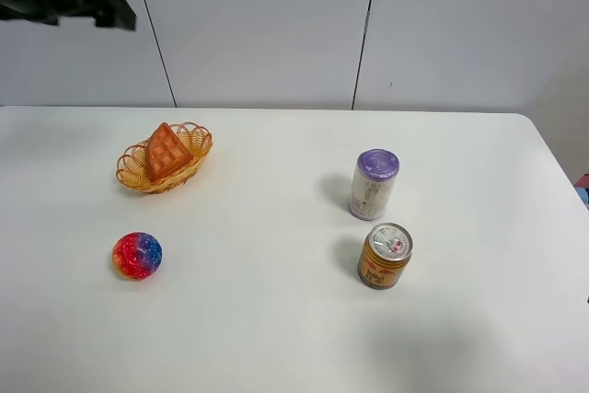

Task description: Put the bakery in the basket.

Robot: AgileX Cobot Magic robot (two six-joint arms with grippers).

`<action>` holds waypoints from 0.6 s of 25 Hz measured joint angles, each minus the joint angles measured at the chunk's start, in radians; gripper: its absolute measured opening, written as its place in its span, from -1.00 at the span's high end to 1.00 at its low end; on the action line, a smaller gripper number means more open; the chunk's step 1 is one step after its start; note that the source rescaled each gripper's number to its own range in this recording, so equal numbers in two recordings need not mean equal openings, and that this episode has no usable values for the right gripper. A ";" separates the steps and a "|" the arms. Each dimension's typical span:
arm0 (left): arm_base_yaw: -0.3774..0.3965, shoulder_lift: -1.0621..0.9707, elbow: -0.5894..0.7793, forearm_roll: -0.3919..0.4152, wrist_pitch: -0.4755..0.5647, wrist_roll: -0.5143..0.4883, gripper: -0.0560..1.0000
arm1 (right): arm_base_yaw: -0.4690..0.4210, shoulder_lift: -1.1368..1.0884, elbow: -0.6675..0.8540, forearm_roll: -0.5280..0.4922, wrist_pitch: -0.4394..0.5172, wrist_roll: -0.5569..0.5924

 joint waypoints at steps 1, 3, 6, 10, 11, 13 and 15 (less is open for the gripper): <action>0.019 -0.067 0.000 0.001 0.033 0.002 -0.96 | 0.000 0.000 0.000 0.000 0.000 0.000; 0.061 -0.191 0.000 0.010 0.095 0.002 -0.96 | 0.000 0.000 0.000 0.000 0.000 0.000; 0.145 -0.378 0.000 0.021 0.215 0.003 -0.96 | 0.000 0.000 0.000 0.000 0.000 0.000; 0.242 -0.638 0.040 0.013 0.342 0.003 -0.96 | 0.000 0.000 0.000 0.000 0.000 0.000; 0.248 -0.699 0.068 0.005 0.348 0.003 -0.96 | 0.000 0.000 0.000 0.000 0.000 0.000; 0.254 -0.852 0.156 -0.021 0.364 -0.004 -0.96 | 0.000 0.000 0.000 0.000 0.000 0.000; 0.254 -0.984 0.260 -0.029 0.393 -0.010 -0.96 | 0.000 0.000 0.000 0.000 0.000 0.000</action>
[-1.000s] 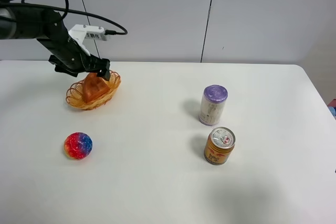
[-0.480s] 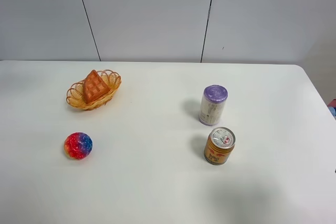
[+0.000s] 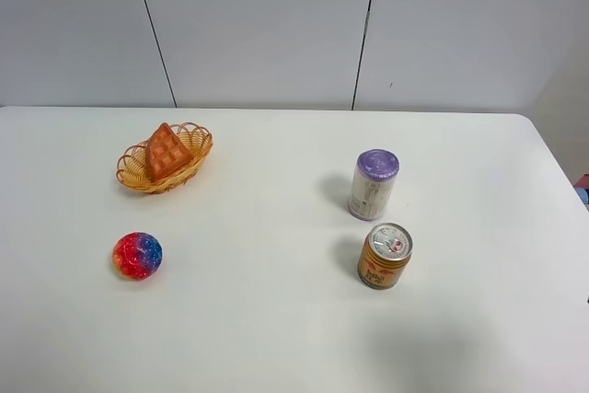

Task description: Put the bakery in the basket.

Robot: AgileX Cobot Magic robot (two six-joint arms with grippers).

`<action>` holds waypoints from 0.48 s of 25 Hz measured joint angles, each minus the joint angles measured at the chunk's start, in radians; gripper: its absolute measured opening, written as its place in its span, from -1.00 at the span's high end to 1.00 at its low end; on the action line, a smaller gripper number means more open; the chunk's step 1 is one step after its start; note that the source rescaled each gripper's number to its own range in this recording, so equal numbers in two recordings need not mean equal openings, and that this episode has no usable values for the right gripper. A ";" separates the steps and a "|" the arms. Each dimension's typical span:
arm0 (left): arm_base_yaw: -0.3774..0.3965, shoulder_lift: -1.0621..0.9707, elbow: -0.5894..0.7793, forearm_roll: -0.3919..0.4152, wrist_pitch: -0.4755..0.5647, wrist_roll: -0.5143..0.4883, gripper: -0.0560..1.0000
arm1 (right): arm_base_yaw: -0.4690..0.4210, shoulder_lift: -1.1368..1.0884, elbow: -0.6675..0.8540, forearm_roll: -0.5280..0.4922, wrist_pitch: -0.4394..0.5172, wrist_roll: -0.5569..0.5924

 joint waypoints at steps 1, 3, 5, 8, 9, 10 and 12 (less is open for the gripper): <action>0.000 -0.048 0.052 0.005 0.018 -0.001 -0.96 | 0.000 0.000 0.000 0.000 0.000 0.000; 0.000 -0.150 0.190 0.027 0.071 -0.002 -0.96 | 0.000 0.000 0.000 0.000 0.000 0.000; 0.000 -0.239 0.299 0.035 0.102 -0.002 -0.96 | 0.000 0.000 0.000 0.000 0.000 0.000; 0.000 -0.357 0.443 0.034 0.117 -0.002 -0.97 | 0.000 0.000 0.000 0.000 0.000 0.000; 0.000 -0.388 0.484 0.034 0.118 0.001 -0.97 | 0.000 0.000 0.000 0.000 0.000 0.000; 0.000 -0.422 0.519 0.034 0.118 0.006 -0.97 | 0.000 0.000 0.000 0.000 0.000 0.000; 0.000 -0.473 0.567 0.034 0.117 0.011 -0.97 | 0.000 0.000 0.000 0.000 0.000 0.000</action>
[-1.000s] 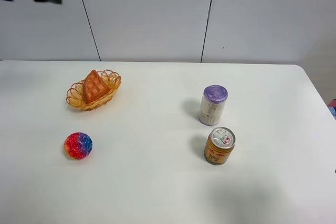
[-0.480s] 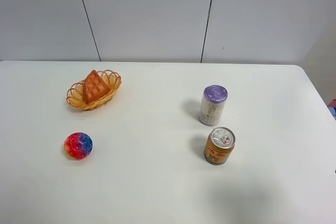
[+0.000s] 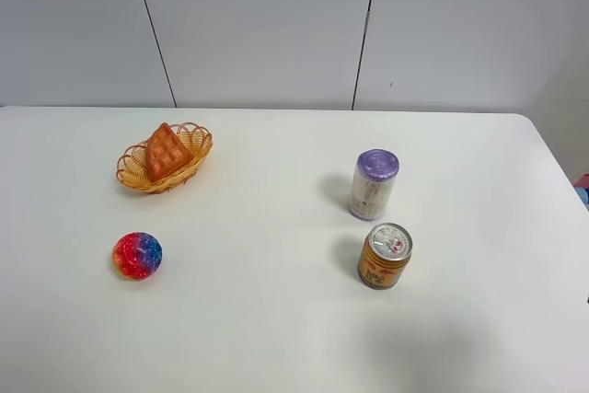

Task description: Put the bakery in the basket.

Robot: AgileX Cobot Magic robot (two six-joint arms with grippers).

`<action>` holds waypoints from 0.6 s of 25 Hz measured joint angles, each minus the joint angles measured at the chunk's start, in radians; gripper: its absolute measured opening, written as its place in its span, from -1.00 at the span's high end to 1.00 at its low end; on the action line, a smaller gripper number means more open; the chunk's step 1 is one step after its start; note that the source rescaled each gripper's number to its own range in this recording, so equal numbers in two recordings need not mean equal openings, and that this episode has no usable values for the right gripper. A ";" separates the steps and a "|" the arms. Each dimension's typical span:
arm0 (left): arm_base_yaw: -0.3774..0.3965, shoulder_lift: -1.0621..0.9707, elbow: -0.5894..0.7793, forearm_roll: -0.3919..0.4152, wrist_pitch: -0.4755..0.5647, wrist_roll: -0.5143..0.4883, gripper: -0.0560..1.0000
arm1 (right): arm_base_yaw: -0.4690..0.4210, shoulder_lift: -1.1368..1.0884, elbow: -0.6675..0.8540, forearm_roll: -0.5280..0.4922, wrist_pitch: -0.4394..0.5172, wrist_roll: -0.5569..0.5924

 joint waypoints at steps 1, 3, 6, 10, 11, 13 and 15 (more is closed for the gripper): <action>0.000 -0.024 0.027 0.000 -0.006 0.002 -0.97 | 0.000 0.000 0.000 0.000 0.000 0.000; 0.000 -0.045 0.046 0.001 -0.023 0.009 -0.97 | 0.000 0.000 0.000 0.000 0.000 0.000; 0.000 -0.048 0.063 0.004 -0.050 0.010 -0.97 | 0.000 0.000 0.000 0.000 0.000 0.000; -0.012 -0.048 0.067 0.032 -0.058 -0.028 -0.97 | 0.000 0.000 0.000 0.000 0.000 0.000; -0.017 -0.048 0.067 0.044 -0.060 -0.041 -0.97 | 0.000 0.000 0.000 0.000 0.000 0.000; -0.039 -0.048 0.067 0.061 -0.064 -0.061 -0.97 | 0.000 0.000 0.000 0.000 0.000 0.000; -0.062 -0.048 0.067 0.064 -0.064 -0.068 -0.97 | 0.000 0.000 0.000 0.000 0.000 0.001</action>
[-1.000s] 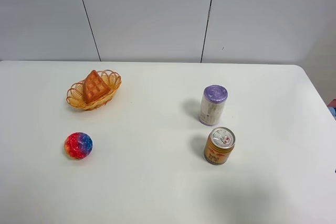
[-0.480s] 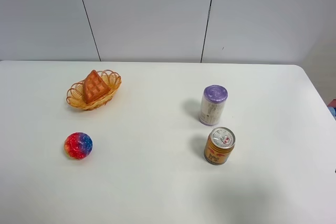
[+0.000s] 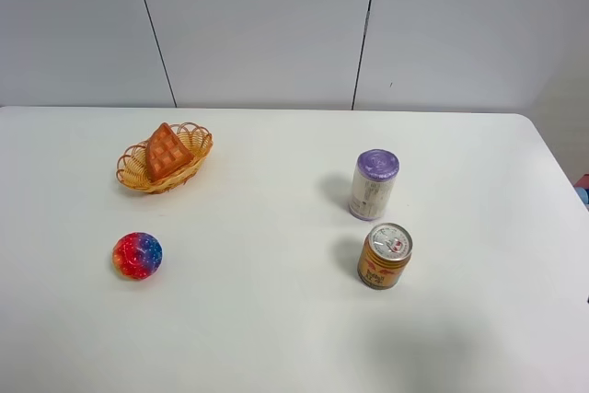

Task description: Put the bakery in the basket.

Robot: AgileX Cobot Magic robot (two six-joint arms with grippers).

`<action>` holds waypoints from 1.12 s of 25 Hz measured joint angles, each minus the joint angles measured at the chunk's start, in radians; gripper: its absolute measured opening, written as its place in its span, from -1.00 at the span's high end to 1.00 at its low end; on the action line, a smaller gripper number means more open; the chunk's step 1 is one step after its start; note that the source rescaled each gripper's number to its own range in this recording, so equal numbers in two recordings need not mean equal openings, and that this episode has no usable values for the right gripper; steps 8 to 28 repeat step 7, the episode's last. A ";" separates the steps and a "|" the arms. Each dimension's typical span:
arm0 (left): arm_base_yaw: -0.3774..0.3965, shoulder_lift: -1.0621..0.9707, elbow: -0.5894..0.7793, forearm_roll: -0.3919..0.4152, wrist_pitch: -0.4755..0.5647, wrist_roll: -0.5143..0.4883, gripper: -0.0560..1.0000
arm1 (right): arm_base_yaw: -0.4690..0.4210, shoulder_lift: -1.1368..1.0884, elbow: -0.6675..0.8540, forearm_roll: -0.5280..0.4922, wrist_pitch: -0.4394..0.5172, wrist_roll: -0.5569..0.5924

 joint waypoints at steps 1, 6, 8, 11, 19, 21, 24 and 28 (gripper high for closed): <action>-0.012 0.000 0.000 0.001 0.000 -0.007 -0.97 | 0.000 0.000 0.000 0.000 0.000 0.000; -0.033 0.000 0.000 0.004 0.000 -0.007 -0.98 | 0.000 0.000 0.000 0.000 0.000 0.000; -0.033 0.000 0.000 0.003 0.000 -0.007 -0.98 | 0.000 0.000 0.000 0.000 0.000 0.000; -0.033 0.000 0.000 0.003 0.000 -0.007 -0.98 | 0.000 0.000 0.000 0.000 0.000 0.000; -0.033 0.000 0.000 0.003 0.000 -0.007 -0.98 | 0.000 0.000 0.000 0.000 0.000 0.000; -0.033 0.000 0.000 0.003 0.000 -0.007 -0.98 | 0.000 0.000 0.000 0.000 0.000 0.000; -0.033 0.000 0.000 0.003 0.000 -0.007 -0.98 | 0.000 0.000 0.000 0.000 0.000 0.000; -0.033 0.000 0.000 0.003 0.000 -0.007 -0.98 | 0.000 0.000 0.000 0.000 0.000 0.000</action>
